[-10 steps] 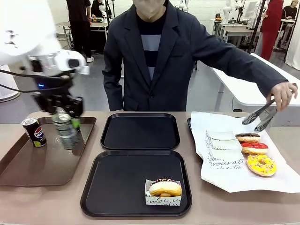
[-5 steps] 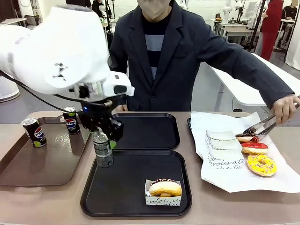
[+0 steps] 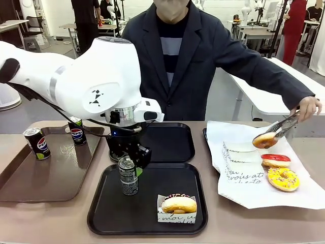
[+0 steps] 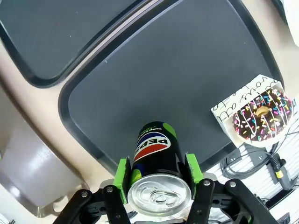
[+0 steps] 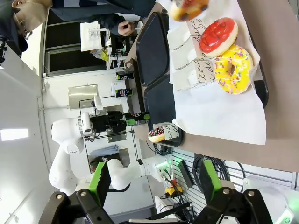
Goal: Set up donuts and drinks on trays.
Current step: Pick up one Pepsi coke and place it on the Flat Tray.
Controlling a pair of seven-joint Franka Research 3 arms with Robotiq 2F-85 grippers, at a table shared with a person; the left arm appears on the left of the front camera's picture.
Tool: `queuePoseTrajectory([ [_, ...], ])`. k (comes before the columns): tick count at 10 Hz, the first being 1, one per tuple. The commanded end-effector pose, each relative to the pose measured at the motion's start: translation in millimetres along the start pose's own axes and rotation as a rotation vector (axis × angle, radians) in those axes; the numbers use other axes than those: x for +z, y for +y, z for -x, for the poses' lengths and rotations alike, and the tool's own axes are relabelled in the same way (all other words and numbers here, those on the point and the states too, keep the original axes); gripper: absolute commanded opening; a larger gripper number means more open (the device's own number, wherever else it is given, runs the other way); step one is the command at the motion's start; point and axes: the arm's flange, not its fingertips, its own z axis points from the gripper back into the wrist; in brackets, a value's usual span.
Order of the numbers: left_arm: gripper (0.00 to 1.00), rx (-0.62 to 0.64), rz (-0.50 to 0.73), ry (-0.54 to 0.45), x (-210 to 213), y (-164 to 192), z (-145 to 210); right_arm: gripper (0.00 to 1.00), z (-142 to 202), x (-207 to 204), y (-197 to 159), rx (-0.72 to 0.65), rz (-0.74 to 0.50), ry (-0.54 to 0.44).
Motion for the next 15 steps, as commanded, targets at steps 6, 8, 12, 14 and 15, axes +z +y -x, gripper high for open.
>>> queuePoseTrajectory([
  [6, 0.58, -0.069, -0.021, -0.017, -40, 6, -3, 1.00, -1, -2, 1, 0.016, -0.031, -0.013],
  [8, 1.00, -0.089, -0.033, -0.037, -32, 6, -2, 1.00, -1, -2, 1, 0.016, -0.031, -0.013],
  [12, 1.00, -0.091, -0.161, -0.054, 29, 21, 5, 1.00, -1, -2, 1, 0.016, -0.031, -0.013],
  [14, 1.00, -0.042, -0.186, -0.044, 65, 35, 26, 1.00, -1, -2, 1, 0.016, -0.031, -0.013],
  [15, 1.00, -0.023, -0.194, -0.055, 80, 43, 41, 1.00, -1, -2, 1, 0.016, -0.031, -0.013],
])
